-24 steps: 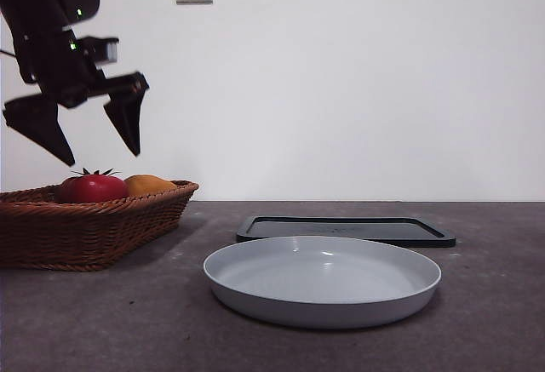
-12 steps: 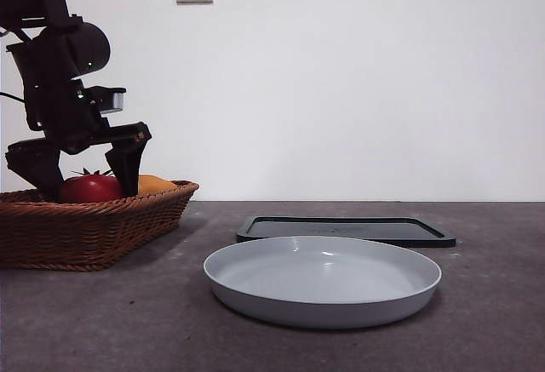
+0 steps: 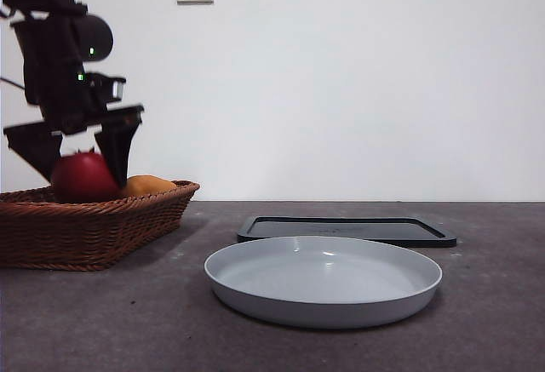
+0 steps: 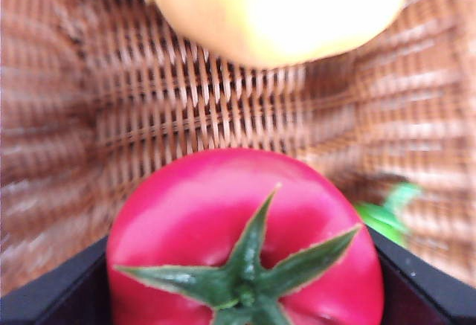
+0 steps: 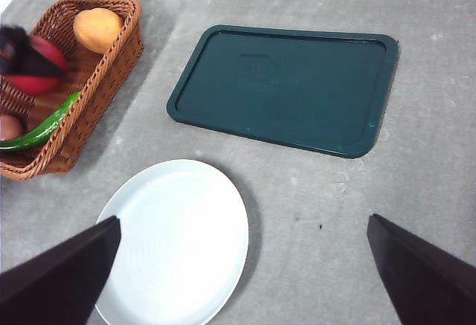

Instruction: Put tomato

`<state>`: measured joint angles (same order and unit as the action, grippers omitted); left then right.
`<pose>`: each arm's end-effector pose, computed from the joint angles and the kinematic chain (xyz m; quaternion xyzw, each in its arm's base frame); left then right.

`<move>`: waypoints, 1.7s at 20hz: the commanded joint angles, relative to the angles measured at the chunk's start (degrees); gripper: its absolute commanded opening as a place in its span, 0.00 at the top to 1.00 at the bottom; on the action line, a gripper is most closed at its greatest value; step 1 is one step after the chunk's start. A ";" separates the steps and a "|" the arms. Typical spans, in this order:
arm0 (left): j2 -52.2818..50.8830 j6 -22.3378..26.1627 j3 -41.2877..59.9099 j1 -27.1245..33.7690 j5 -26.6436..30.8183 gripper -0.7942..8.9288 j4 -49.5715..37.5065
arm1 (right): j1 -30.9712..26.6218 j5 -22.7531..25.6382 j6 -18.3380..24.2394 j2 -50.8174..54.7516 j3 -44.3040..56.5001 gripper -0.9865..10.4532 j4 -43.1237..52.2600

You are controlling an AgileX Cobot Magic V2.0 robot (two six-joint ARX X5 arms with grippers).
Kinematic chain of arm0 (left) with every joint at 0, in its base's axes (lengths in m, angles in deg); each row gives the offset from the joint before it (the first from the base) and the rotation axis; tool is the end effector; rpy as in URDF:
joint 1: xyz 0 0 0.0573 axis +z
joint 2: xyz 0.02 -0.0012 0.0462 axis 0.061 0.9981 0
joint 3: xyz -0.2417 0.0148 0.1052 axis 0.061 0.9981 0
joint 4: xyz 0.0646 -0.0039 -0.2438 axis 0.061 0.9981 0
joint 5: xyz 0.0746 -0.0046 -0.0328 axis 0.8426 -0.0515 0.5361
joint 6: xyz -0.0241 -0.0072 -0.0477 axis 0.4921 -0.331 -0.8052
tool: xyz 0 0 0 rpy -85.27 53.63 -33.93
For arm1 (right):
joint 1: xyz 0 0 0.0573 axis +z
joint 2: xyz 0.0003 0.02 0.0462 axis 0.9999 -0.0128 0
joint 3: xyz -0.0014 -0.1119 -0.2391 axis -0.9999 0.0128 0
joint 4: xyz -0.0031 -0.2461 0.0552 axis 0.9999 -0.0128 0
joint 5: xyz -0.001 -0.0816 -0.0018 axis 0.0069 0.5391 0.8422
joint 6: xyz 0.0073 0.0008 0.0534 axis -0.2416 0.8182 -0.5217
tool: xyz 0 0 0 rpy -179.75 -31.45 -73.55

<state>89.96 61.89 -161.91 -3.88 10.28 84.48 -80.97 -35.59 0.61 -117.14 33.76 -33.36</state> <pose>0.4059 -0.0561 0.2410 0.0146 0.5726 -0.1135 0.8118 0.1727 0.0355 0.3268 0.1053 0.3319 0.2150 0.9124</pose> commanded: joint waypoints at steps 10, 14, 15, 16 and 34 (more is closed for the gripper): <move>-7.26 -5.46 -3.26 -17.66 -0.35 0.63 16.28 | 0.20 -0.02 0.46 -0.37 -1.05 0.31 0.55; -6.56 -6.36 -3.06 -27.96 -0.35 0.63 13.00 | 0.20 0.00 0.46 -0.37 -1.05 0.31 0.55; -6.05 -6.34 -3.06 -30.38 -0.31 0.63 11.52 | 0.20 0.00 0.46 -0.37 -1.05 0.31 0.55; -5.46 -6.36 -3.06 -32.30 -0.31 0.63 10.27 | 0.20 -0.02 0.46 -0.37 -1.05 0.31 0.55; 8.55 -5.81 -3.06 -39.93 -0.26 0.63 1.79 | 0.20 -0.02 0.46 -0.37 -1.05 0.31 0.55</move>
<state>97.00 55.82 -163.62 -43.40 10.06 86.55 -80.97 -35.59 0.61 -117.14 33.76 -33.36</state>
